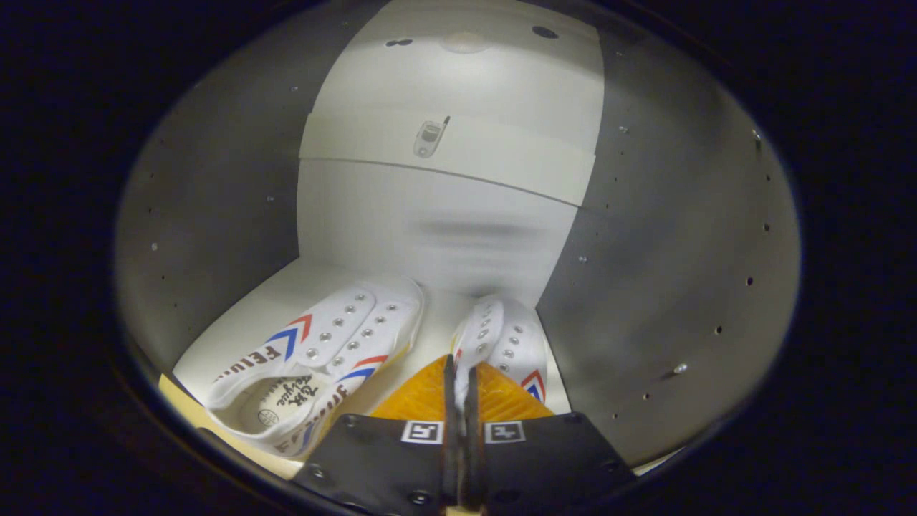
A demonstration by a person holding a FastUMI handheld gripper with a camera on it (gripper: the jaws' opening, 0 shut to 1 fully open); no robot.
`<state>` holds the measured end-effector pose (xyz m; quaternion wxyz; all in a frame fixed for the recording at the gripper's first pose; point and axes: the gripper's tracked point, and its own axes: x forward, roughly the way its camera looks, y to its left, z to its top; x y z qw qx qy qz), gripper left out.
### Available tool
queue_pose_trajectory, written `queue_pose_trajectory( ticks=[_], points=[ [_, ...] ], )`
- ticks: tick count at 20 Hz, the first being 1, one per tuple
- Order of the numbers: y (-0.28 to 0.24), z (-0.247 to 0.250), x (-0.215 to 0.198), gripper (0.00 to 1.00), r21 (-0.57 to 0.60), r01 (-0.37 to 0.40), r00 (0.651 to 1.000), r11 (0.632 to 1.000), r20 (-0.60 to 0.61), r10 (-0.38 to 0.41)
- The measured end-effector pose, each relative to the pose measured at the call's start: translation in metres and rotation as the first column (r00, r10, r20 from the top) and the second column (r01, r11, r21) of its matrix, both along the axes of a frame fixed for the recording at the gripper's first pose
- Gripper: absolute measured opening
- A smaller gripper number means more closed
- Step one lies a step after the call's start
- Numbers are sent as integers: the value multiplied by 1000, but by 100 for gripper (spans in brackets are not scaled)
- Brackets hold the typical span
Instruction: Open the shoe cabinet door, grab the shoes and put them into the shoe cabinet, then close the shoe cabinet door.
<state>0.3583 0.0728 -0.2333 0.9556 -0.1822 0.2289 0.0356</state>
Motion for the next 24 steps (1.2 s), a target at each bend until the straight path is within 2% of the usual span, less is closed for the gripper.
queue_pose_trajectory(
  ticks=[3,5,6,7,9,11,13,18,24],
  points=[
    [-2,2,-4,14,15,26,1000,1000,4,-26],
    [-7,8,-8,24,32,45,999,998,26,-46],
    [-10,12,-10,24,38,56,998,998,38,-58],
    [-11,16,-13,33,46,60,997,997,49,-63],
    [-13,29,-18,37,59,72,994,996,79,-77],
    [-9,44,-27,38,84,72,991,994,107,-81],
    [-3,63,-38,45,115,67,986,991,147,-84],
    [26,114,-93,64,186,24,965,982,254,-72],
    [53,158,-202,85,268,11,935,963,339,-105]
  ],
)
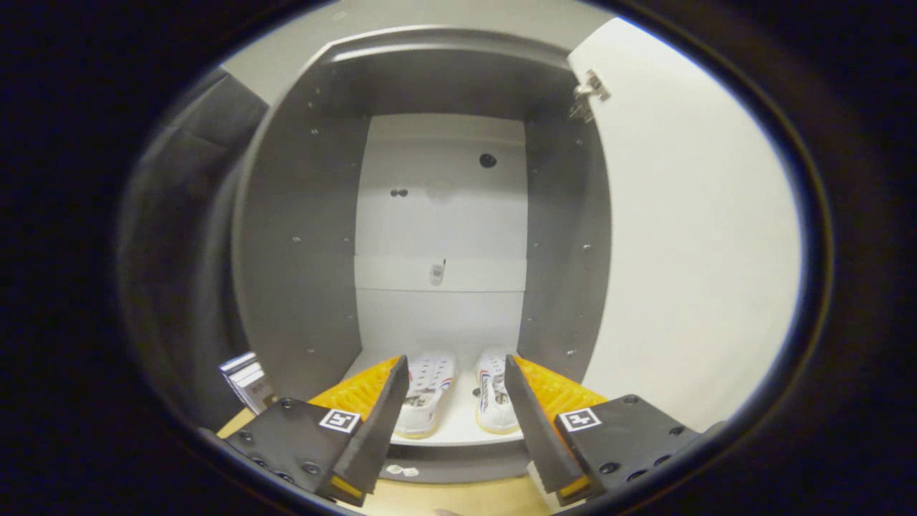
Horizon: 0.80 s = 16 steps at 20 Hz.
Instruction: Open the shoe cabinet door, grab the shoes and put them into the shoe cabinet, then close the shoe cabinet door.
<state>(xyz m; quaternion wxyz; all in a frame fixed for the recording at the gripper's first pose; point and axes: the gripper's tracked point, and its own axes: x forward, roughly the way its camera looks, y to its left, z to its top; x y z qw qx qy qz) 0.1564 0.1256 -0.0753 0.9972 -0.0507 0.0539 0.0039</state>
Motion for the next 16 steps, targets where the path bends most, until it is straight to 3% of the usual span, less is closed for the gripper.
queue_pose_trajectory(
  ticks=[2,8,16],
  points=[
    [4,10,-40,92,22,12,1000,1000,16,-12],
    [-10,39,-157,93,52,56,998,997,27,-58],
    [-110,70,-268,94,150,112,993,982,11,-115]
  ],
)
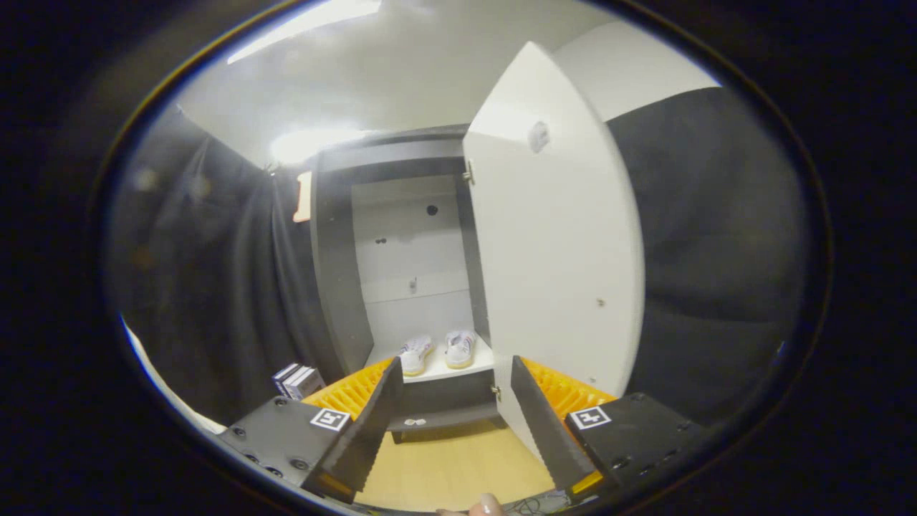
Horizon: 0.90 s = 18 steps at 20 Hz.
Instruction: Open the shoe cabinet door, grab the shoes and put them into the shoe cabinet, then close the shoe cabinet door.
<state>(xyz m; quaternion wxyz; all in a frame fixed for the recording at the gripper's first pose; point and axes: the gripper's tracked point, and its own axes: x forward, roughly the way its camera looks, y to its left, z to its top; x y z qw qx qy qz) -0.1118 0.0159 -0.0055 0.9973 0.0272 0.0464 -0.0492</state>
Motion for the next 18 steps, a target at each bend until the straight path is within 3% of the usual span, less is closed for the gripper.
queue_pose_trajectory(
  ticks=[5,9,15,18],
  points=[
    [-101,8,-23,95,-87,34,997,996,-68,-40],
    [-171,26,-6,95,-152,14,998,988,-59,-23],
    [-238,20,69,95,-178,-37,996,983,-81,23],
    [-244,13,118,95,-171,-96,993,981,-90,81]
  ],
)
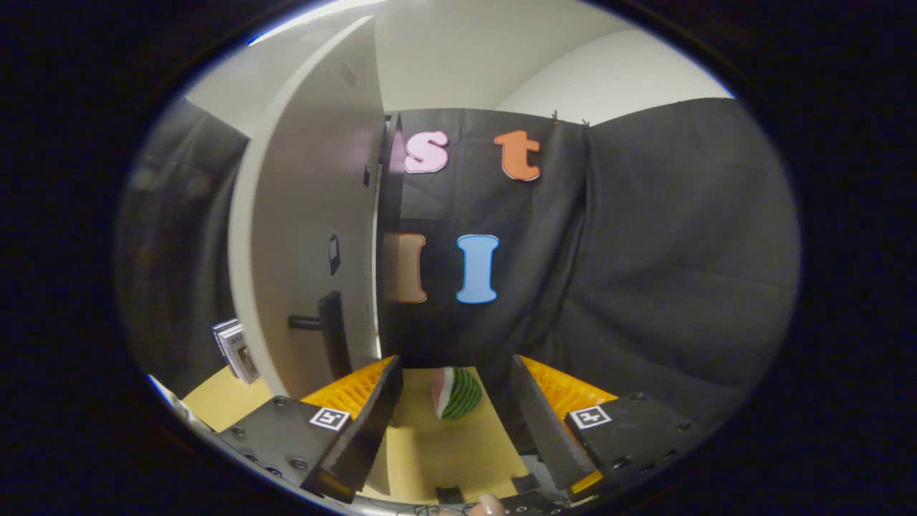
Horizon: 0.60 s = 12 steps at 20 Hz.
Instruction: Open the shoe cabinet door, grab the shoes and put them into the shoe cabinet, then close the shoe cabinet door.
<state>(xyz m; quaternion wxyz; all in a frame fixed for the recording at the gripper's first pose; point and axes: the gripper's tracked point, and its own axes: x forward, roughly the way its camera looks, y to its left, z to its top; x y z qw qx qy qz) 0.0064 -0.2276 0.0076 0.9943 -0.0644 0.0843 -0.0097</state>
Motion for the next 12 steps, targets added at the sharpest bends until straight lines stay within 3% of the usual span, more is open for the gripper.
queue_pose_trajectory(
  ticks=[3,12],
  points=[
    [5,-3,38,95,41,-59,998,997,-4,59],
    [41,-7,57,93,46,-114,993,992,0,115]
  ],
)
